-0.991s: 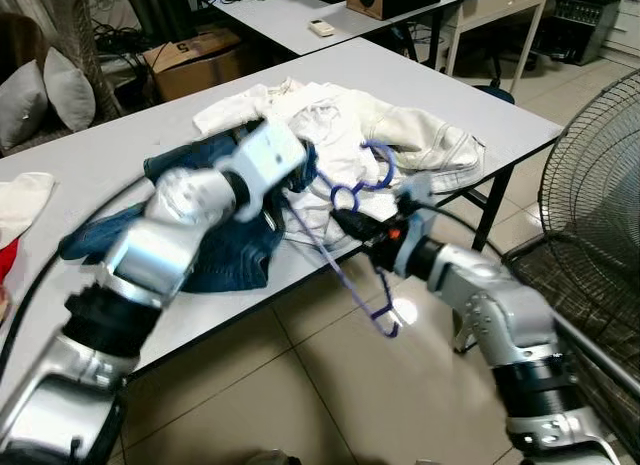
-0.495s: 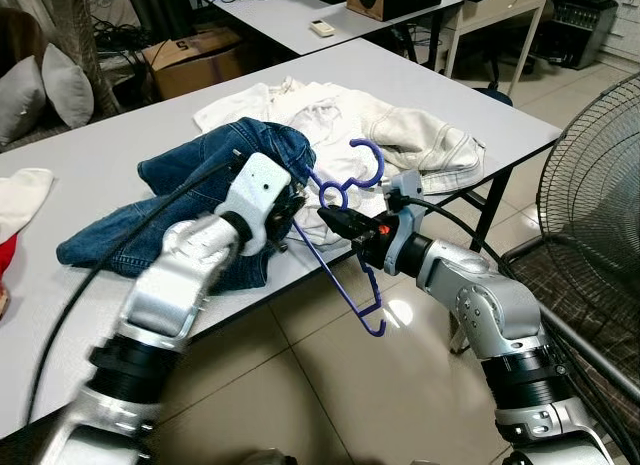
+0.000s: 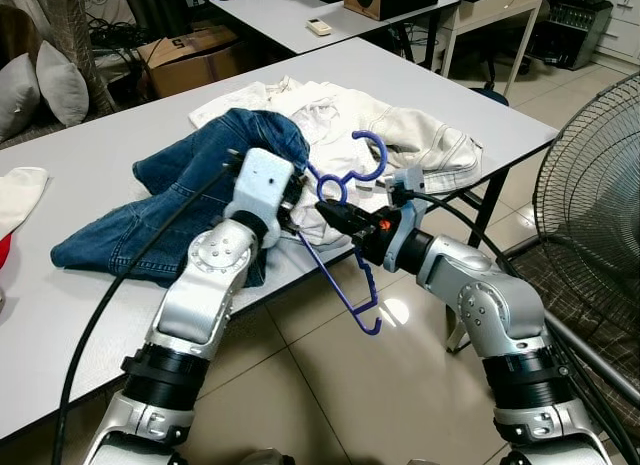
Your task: Hang hanger
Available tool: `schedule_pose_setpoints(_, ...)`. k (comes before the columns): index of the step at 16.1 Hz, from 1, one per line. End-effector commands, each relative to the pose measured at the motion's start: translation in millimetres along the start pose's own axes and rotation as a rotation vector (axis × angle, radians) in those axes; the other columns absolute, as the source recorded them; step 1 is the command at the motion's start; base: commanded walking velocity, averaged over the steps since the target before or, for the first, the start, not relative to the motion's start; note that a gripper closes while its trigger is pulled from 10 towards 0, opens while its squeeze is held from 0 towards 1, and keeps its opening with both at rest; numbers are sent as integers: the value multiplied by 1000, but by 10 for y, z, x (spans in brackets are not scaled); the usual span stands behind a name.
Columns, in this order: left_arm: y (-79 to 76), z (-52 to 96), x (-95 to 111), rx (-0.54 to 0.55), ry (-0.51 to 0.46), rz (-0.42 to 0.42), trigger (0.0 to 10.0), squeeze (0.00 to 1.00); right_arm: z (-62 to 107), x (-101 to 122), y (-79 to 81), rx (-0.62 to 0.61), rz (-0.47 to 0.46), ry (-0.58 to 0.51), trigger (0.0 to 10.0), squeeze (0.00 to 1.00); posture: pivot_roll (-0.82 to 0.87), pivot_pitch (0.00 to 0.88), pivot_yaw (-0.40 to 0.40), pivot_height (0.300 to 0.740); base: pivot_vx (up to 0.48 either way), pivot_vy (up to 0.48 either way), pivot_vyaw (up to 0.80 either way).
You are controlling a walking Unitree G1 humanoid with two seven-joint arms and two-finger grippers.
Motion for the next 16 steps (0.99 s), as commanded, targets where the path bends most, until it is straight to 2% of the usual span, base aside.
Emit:
schedule_pose_setpoints(1, 122, 30, -104, 57, 34, -24, 0, 0, 9, 65, 65, 19, 0, -27, 10000, 0, -184, 0, 98, 740, 0, 0, 0)
schedule_pose_setpoints(2, 276, 68, -125, 122, 23, -49, 0, 0, 27, 68, 59, 14, -12, -35, 10000, 0, -186, 0, 98, 740, 0, 0, 0)
schedule_pose_setpoints(3, 322, 82, -121, 132, 14, -58, 0, 0, 34, 64, 56, 12, -14, -35, 10000, 0, -184, 0, 98, 740, 0, 0, 0)
schedule_pose_setpoints(6, 400, 107, -46, 82, -25, -71, 0, 0, 45, 43, 38, 11, -26, -31, 10000, 0, -176, 0, 100, 740, 0, 0, 0)
schedule_pose_setpoints(9, 437, 123, 30, -19, -43, -83, 0, 0, 28, 14, 35, 14, -43, -24, 10000, 0, -161, 0, 120, 740, 0, 0, 0)
schedule_pose_setpoints(12, 507, 110, 185, -81, -83, -44, 0, 0, 1, -59, 9, 6, -56, -4, 10000, 0, -127, 0, 151, 740, 0, 0, 0)
schedule_pose_setpoints(13, 578, 89, 247, -75, -100, -3, 0, 0, -14, -78, 1, 5, -68, -20, 10000, 0, -108, 0, 165, 740, 0, 0, 0)
schedule_pose_setpoints(15, 680, 94, 309, -71, -111, 17, 0, 0, -31, -84, 1, 6, -77, -28, 10000, 0, -90, 0, 165, 740, 0, 0, 0)
schedule_pose_setpoints(16, 784, 122, 384, -96, -116, 17, 0, 0, -74, -86, 10, 18, -105, -32, 10000, 0, -59, 0, 158, 740, 0, 0, 0)
Point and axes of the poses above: a point about 5 cm out from each wrist's last joint towards the gripper, its own z axis pointing back from the gripper into the wrist, its own x axis along the axis of the wrist's last joint, y = z × x, the point moved 4 cm from there along -z, pointing out of the wrist towards the gripper, and after that the axes turned 15 degrees about -z, right-handed, at the moved point
